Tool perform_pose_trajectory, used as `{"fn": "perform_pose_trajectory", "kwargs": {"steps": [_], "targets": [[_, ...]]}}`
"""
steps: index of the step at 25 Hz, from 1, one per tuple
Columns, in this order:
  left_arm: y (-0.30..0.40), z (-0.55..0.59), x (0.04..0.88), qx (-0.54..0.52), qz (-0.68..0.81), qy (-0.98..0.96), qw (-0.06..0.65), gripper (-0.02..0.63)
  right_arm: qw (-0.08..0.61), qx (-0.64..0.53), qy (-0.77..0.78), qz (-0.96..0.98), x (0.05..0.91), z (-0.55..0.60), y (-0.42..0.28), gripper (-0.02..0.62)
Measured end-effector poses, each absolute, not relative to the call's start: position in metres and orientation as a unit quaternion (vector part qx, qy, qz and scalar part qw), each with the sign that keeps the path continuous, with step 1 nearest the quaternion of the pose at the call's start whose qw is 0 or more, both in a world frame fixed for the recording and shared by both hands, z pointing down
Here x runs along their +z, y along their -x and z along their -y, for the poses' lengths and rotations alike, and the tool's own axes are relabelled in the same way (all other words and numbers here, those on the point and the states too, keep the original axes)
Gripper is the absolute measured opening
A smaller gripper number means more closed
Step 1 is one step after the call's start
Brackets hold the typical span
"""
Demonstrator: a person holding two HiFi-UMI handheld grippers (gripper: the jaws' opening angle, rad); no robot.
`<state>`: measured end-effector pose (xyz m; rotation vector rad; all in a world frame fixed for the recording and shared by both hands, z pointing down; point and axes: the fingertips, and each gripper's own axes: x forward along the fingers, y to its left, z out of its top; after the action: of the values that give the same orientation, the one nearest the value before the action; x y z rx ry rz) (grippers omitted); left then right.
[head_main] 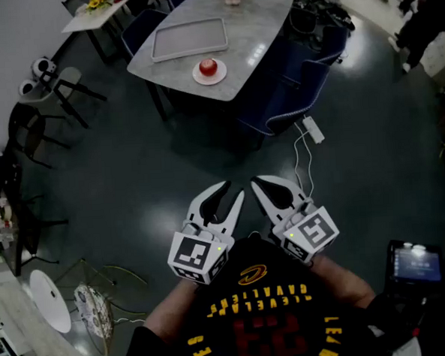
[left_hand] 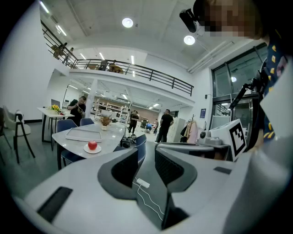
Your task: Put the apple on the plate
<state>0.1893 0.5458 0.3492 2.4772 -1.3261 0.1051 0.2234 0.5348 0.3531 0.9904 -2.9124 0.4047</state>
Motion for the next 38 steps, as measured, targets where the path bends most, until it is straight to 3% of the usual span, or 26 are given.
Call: {"fn": "perform_pose_trajectory", "kwargs": {"steps": [23,38], "targets": [[-0.048,-0.429,0.376,0.012,0.412,-0.886,0.213,0.118,0.055,0.18,-0.394,0.9,0.386,-0.425,-0.096,0.006],[-0.042,-0.333,0.392,0.022,0.427,-0.872,0.24,0.118,0.043,0.233,-0.394,0.888,0.407,-0.318,-0.106,0.008]]}}
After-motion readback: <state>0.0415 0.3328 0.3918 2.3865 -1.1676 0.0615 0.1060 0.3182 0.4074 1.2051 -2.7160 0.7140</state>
